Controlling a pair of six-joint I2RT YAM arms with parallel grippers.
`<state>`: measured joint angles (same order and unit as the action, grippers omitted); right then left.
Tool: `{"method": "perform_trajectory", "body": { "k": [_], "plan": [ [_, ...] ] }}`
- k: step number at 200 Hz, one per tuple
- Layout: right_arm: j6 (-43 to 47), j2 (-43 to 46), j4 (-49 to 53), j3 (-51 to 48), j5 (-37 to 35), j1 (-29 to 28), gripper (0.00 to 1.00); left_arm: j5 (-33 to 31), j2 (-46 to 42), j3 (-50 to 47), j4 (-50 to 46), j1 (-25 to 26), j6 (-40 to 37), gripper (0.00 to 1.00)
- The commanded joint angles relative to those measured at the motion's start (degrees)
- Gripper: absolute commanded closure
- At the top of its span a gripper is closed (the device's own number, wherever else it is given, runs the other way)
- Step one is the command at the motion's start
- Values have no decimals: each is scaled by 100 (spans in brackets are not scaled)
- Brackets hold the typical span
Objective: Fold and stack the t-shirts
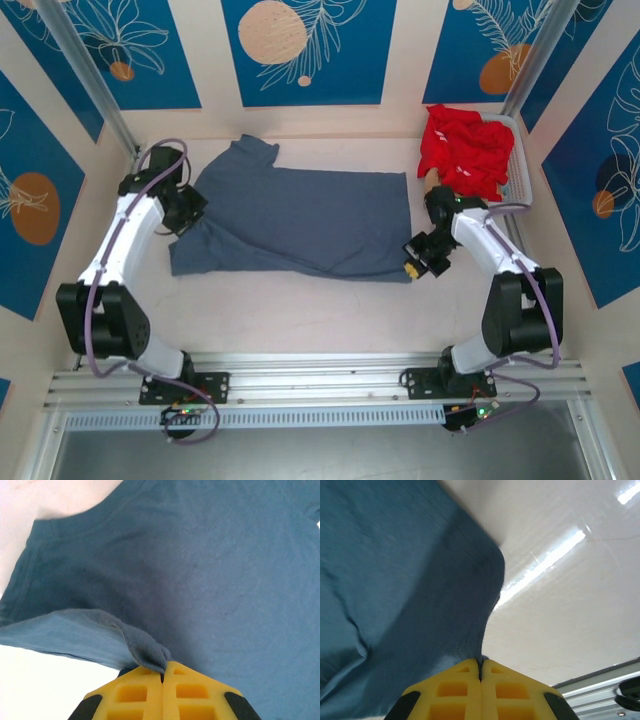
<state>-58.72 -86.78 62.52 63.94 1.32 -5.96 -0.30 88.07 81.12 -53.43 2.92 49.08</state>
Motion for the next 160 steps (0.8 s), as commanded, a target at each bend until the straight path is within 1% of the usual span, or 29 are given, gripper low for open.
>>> {"method": "perform_trajectory", "body": {
  "k": [1,36,86,108,160],
  "plan": [
    [-210,-380,296,418,-42,24,100,-237,306,395,-247,33,-589,100],
    [-203,-971,339,1073,-339,25,100,-324,790,762,-135,33,-1020,100],
    [-97,-1687,474,1871,-800,-55,100,-418,1552,1516,-239,33,-1652,100],
    [-32,-1919,482,2143,-993,-112,100,-427,1826,1749,-355,33,-1744,100],
    [207,-2477,539,2707,-1186,-142,100,-568,2219,1885,-416,33,-1744,100]
  ]
}}
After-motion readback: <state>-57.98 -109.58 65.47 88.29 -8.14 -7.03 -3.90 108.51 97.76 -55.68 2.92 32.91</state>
